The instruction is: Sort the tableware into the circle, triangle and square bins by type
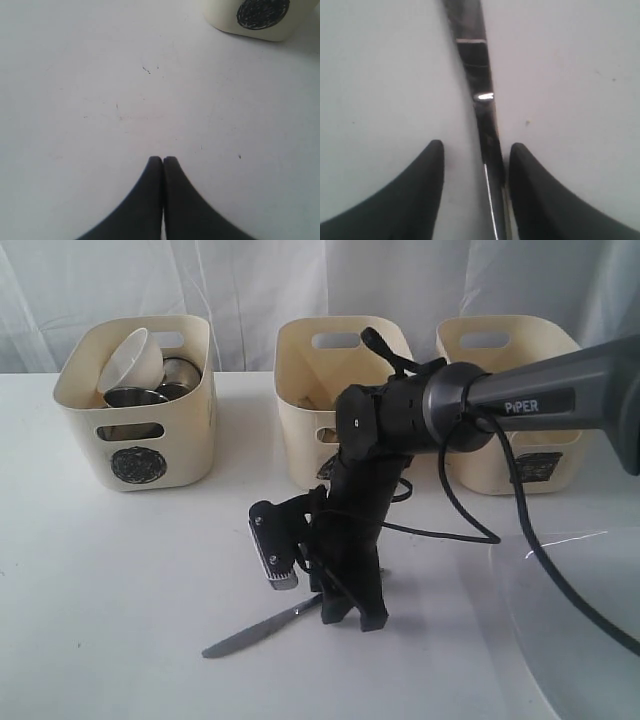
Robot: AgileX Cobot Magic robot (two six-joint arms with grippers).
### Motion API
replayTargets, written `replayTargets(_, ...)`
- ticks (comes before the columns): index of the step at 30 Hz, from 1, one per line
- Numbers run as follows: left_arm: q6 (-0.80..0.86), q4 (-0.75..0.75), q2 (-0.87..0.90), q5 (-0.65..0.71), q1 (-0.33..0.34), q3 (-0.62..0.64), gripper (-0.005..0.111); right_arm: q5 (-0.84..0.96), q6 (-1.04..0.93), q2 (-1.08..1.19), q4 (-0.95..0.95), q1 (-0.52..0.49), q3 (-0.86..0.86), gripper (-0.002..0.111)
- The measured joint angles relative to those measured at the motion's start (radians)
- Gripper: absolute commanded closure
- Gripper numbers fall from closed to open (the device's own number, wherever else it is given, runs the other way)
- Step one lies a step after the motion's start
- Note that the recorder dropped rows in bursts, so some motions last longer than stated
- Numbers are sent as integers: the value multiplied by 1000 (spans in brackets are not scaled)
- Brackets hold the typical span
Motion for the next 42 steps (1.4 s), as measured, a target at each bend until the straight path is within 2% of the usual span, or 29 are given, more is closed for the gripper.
replayTargets(5, 0, 0, 0, 0, 0, 0, 107, 95, 79, 0, 0, 0, -2, 70)
replayTargets(12, 0, 0, 0, 0, 0, 0, 107, 151, 173, 2, -5, 0, -2, 82)
replayTargets(26, 0, 0, 0, 0, 0, 0, 107, 143, 636, 2, -47, 0, -2, 82)
replayTargets(30, 0, 0, 0, 0, 0, 0, 107, 141, 703, 2, -82, 17, -2, 96)
replayTargets(34, 0, 0, 0, 0, 0, 0, 107, 140, 710, 2, -99, 45, -2, 99)
replayTargets(36, 0, 0, 0, 0, 0, 0, 107, 133, 712, 2, -104, 53, -2, 108)
replayTargets(42, 0, 0, 0, 0, 0, 0, 107, 44, 928, -5, -169, 64, -2, 108)
